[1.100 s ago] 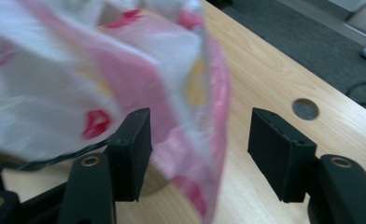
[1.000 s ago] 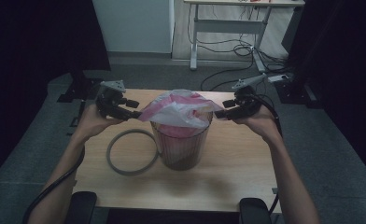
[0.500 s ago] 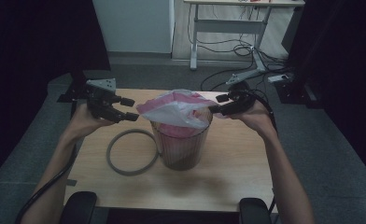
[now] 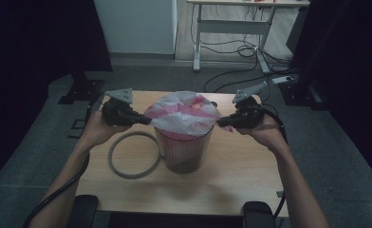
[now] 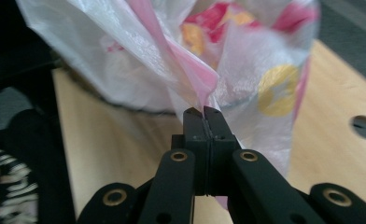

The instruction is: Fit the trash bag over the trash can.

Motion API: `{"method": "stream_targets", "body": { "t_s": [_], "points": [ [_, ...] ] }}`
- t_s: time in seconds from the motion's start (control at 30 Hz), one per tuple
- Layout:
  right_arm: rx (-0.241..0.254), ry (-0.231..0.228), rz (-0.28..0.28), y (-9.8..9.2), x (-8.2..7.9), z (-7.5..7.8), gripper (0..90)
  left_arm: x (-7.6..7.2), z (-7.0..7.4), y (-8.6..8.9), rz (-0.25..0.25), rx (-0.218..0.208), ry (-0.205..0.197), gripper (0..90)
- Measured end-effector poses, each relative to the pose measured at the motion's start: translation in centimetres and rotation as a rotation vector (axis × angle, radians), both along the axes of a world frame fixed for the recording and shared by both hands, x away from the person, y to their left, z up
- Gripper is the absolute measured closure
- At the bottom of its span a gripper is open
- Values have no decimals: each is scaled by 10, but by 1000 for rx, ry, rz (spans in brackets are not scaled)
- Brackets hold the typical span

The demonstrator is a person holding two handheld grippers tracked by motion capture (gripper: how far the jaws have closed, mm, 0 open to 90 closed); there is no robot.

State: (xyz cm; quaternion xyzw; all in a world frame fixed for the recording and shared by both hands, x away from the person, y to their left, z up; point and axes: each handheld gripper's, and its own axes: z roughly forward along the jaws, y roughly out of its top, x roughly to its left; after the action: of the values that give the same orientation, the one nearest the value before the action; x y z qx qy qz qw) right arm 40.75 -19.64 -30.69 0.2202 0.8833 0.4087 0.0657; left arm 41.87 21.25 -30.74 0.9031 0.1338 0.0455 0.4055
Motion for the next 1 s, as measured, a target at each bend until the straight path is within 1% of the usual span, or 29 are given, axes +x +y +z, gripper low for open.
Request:
{"method": "stream_targets", "body": {
  "t_s": [0.07, 0.1, 0.13, 0.17, 0.2, 0.27, 0.3, 0.33, 0.37, 0.4, 0.43, 0.47, 0.5, 0.53, 0.57, 0.6, 0.63, 0.67, 0.7, 0.73, 0.77, 0.8, 0.87, 0.9, 0.93, 0.97, 1.0],
  "points": [
    [9, 11, 19, 1, -5, -6, 886, -8, -8, 1, -18, 0, 0, 891],
    [9, 11, 19, 1, -5, -6, 886, -8, -8, 1, -18, 0, 0, 892],
    [13, 21, 44, 4, -9, -13, 887, -12, -15, 0, -31, 2, 4, 892],
    [13, 21, 44, 4, -9, -13, 887, -12, -15, 0, -31, 2, 4, 892],
    [9, 33, 60, 7, -12, -19, 887, -13, -19, -1, -37, 3, 7, 892],
    [-9, 37, 73, 9, -14, -24, 887, -13, -28, -4, -45, 23, 9, 893],
    [-9, 37, 73, 9, -14, -24, 887, -13, -28, -4, -45, 23, 9, 893],
    [-40, 40, 80, 12, -15, -30, 887, -12, -34, -6, -52, 32, 13, 893],
    [-45, 44, 81, 13, -16, -33, 888, -12, -38, -7, -60, 30, 19, 893],
    [-45, 44, 81, 13, -16, -33, 888, -12, -38, -7, -60, 30, 19, 893],
    [-41, 57, 94, 16, -16, -39, 888, -12, -43, -9, -73, 30, 27, 893],
    [-47, 63, 97, 18, -16, -42, 889, -12, -47, -10, -78, 29, 36, 893],
    [-47, 63, 97, 18, -16, -42, 889, -12, -47, -10, -78, 29, 36, 893],
    [-52, 70, 99, 20, -16, -47, 889, -12, -50, -11, -81, 33, 37, 893],
    [-60, 78, 105, 22, -16, -51, 889, -12, -53, -12, -80, 51, 37, 893],
    [-73, 95, 105, 27, -16, -62, 889, -12, -60, -14, -82, 59, 46, 893],
    [-73, 95, 105, 27, -16, -62, 889, -12, -60, -14, -82, 59, 46, 893],
    [-74, 106, 109, 30, -16, -70, 889, -11, -66, -14, -81, 59, 59, 894],
    [-74, 106, 109, 30, -16, -70, 889, -11, -66, -14, -81, 59, 59, 893],
    [-95, 108, 98, 34, -16, -79, 889, -9, -73, -15, -67, 79, 62, 893],
    [-124, 104, 86, 35, -16, -84, 889, -8, -78, -15, -58, 77, 68, 893],
    [-135, 101, 75, 36, -15, -89, 888, -6, -82, -14, -48, 68, 77, 893],
    [-116, 104, 59, 35, -14, -98, 888, -2, -90, -11, -28, 54, 91, 893],
    [-116, 104, 59, 35, -14, -98, 888, -2, -90, -11, -28, 54, 91, 893],
    [-112, 102, 24, 32, -12, -107, 888, 1, -98, -9, -10, 34, 107, 892],
    [-112, 102, 24, 32, -12, -107, 888, 1, -98, -9, -10, 34, 107, 893],
    [-108, 103, 14, 32, -12, -110, 888, 3, -104, -8, 0, 23, 114, 893]
  ]
}}
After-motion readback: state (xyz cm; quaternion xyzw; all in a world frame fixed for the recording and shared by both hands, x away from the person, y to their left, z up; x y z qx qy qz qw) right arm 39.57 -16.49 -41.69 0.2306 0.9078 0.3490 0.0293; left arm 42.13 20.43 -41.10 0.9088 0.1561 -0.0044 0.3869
